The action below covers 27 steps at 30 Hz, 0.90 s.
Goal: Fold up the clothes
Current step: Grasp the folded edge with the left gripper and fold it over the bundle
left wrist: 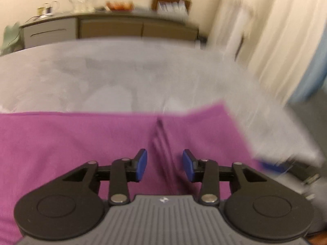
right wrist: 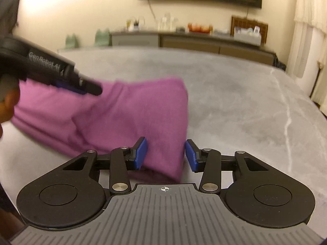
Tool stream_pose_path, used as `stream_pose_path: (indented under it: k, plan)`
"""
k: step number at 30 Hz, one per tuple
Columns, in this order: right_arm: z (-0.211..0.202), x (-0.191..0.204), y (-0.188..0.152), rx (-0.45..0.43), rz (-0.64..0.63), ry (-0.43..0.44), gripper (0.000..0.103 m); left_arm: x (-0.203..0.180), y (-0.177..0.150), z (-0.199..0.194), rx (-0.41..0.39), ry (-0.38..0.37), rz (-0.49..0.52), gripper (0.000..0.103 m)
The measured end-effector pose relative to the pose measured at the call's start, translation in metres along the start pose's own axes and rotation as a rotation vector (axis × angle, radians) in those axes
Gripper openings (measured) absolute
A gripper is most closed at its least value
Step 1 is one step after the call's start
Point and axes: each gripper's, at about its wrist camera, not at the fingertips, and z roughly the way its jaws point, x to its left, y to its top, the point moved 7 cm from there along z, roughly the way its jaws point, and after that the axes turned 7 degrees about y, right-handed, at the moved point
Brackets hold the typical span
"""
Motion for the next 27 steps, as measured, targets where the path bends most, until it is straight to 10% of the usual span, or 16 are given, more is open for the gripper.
stream_pose_path:
  k: [3,6,10,17,20,23,27]
  plan:
    - [-0.003,-0.003,0.002,0.007,0.046,0.011,0.049,-0.006,0.005,0.004,-0.014,0.024,0.073,0.04]
    - [-0.008,-0.014,0.003,-0.009,0.117,-0.001,0.077,-0.013,0.013,-0.003,-0.014,0.01,0.08,0.04]
    - [-0.007,-0.008,0.002,0.022,0.12,0.043,0.03,-0.041,0.027,-0.015,-0.03,-0.059,0.116,0.054]
    - [-0.019,0.031,0.015,-0.087,-0.106,-0.021,0.02,-0.07,0.047,-0.038,-0.055,-0.155,0.15,0.066]
    - [-0.028,0.043,0.02,-0.149,-0.13,0.055,0.02,-0.03,0.043,-0.046,-0.058,-0.128,0.09,0.019]
    - [-0.037,0.054,0.025,-0.207,-0.141,0.138,0.023,0.01,0.039,-0.055,-0.061,-0.102,0.029,0.015]
    - [-0.044,0.058,0.034,-0.254,-0.073,0.259,0.052,0.064,0.034,-0.066,-0.065,-0.067,-0.051,0.015]
